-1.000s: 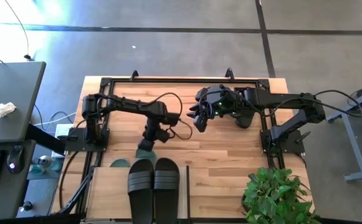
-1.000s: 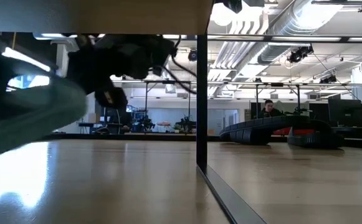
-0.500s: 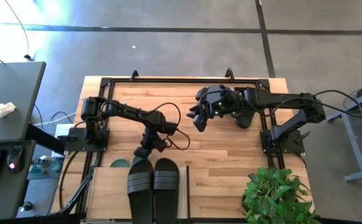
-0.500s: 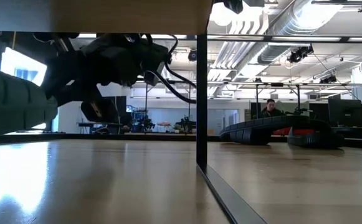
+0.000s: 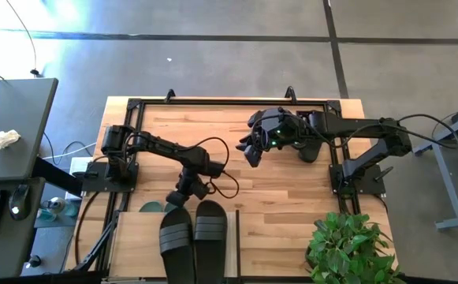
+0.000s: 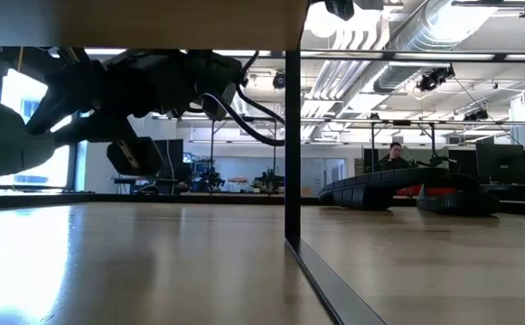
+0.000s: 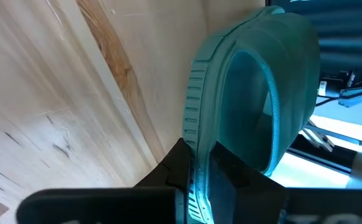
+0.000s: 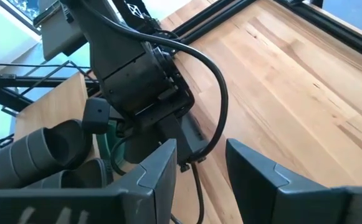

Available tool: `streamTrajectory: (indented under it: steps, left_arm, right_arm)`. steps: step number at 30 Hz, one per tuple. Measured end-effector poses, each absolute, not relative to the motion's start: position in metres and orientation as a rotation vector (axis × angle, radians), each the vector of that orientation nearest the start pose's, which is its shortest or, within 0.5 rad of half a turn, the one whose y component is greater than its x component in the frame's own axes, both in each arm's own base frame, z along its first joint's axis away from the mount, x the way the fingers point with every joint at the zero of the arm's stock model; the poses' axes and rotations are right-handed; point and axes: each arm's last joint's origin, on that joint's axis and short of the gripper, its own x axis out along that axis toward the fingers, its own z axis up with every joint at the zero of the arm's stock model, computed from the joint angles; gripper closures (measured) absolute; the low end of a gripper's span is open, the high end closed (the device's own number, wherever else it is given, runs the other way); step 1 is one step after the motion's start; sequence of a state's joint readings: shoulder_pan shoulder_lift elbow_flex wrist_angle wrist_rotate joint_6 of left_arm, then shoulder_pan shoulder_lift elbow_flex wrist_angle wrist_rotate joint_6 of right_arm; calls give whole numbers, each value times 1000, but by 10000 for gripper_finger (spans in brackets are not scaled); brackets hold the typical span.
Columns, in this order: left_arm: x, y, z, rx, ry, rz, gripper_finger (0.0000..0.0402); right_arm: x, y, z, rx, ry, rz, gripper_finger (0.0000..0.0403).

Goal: Pick and place slides into the shelf
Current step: Put the green slipper under the shelf

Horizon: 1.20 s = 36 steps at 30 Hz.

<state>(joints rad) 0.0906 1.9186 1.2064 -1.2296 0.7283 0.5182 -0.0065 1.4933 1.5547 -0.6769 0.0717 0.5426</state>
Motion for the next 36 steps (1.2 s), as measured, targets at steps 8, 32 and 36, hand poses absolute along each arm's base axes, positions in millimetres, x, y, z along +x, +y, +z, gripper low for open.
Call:
streamTrajectory:
  steps: [8, 32, 36]
  left_arm:
    - [300, 8, 154, -459, 1638, -813, 384]
    - [294, 9, 141, -381, 1665, -770, 351]
    - [301, 10, 147, -357, 1636, -771, 350]
  right_arm:
    - [319, -4, 386, 500, 580, -237, 274]
    - [319, -4, 386, 457, 584, -224, 274]
    - [319, -4, 386, 459, 584, -225, 274]
